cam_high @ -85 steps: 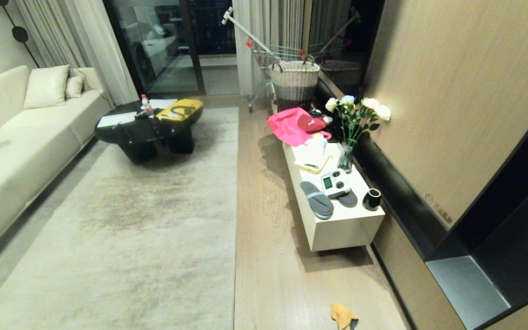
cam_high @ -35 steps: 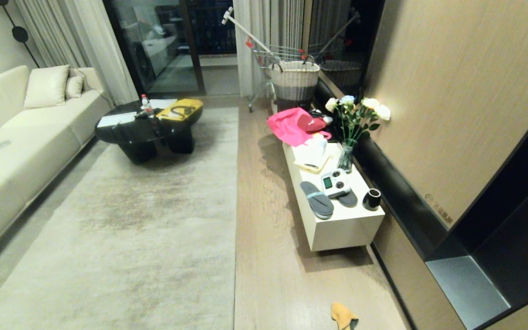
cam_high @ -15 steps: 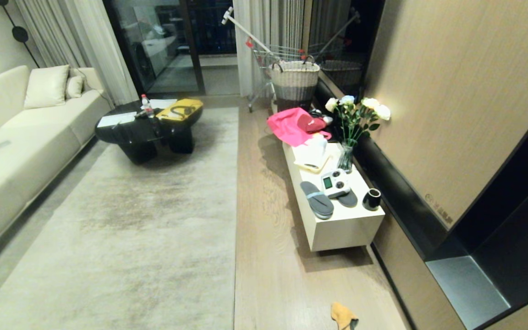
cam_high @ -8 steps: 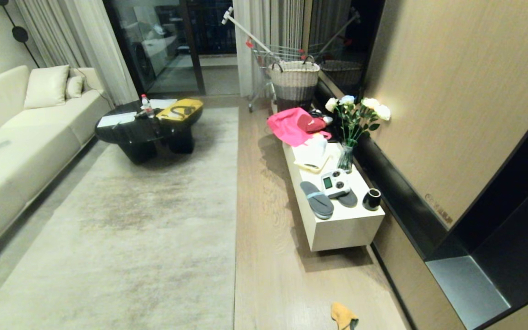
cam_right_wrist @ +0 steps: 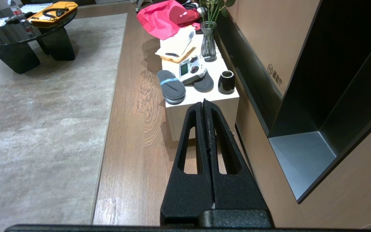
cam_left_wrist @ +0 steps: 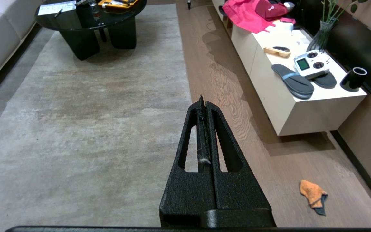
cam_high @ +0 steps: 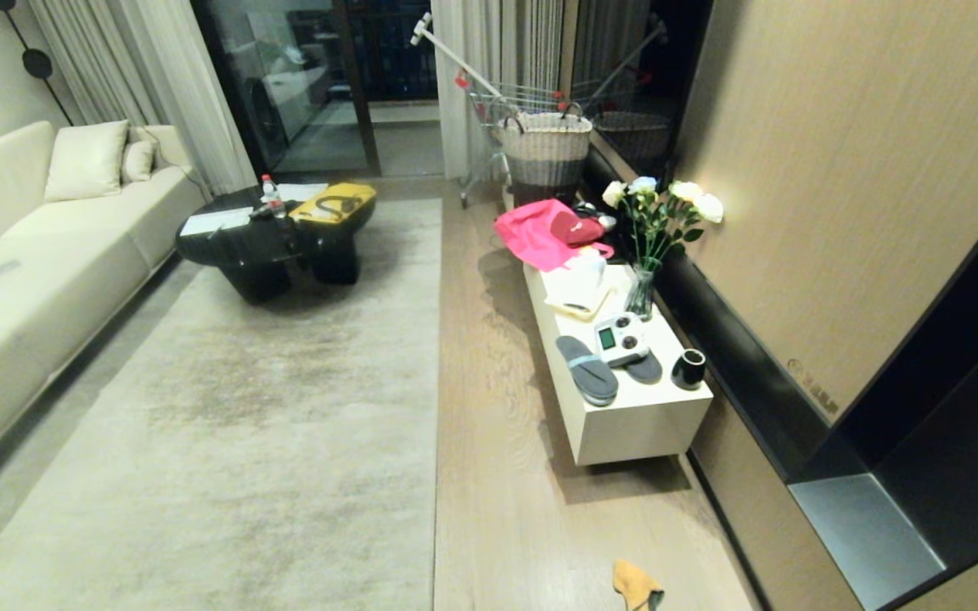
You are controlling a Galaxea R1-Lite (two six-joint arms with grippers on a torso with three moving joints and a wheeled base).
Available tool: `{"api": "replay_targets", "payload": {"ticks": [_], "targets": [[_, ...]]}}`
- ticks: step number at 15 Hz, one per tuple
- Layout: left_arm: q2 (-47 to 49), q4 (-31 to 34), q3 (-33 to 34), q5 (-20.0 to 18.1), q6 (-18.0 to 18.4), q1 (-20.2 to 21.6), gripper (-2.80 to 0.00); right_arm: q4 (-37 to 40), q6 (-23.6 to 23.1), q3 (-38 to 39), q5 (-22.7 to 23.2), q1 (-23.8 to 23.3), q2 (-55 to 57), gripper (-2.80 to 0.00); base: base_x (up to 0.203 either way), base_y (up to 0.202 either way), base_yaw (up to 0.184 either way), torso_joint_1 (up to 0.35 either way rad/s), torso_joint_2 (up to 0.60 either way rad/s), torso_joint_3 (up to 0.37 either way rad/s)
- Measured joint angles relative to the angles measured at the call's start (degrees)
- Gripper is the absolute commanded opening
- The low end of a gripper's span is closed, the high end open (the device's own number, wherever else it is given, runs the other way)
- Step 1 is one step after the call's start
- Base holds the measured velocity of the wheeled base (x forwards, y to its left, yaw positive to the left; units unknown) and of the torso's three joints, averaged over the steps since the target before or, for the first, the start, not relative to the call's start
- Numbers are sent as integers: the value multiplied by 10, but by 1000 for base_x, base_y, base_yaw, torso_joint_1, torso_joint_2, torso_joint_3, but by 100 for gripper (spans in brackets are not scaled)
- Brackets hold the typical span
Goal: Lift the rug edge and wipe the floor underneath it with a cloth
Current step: Pick up the rag
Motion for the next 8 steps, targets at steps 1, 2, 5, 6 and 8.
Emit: {"api": "replay_targets", "payload": {"ticks": [1,2,5,6,8], "targets": [[0,0,0,0,0,0,-280,0,0,0,0,0,0,-280,0,0,0,0,0,0],[0,0,0,0,0,0,-280,0,0,0,0,0,0,-280,0,0,0,0,0,0],[0,0,0,0,0,0,-280,0,1,0,0,0,0,-280,0,0,0,0,0,0],[0,0,0,0,0,0,-280,0,1,0,0,0,0,-280,0,0,0,0,0,0],[0,0,0,0,0,0,-280,0,1,0,0,0,0,-280,0,0,0,0,0,0]]}}
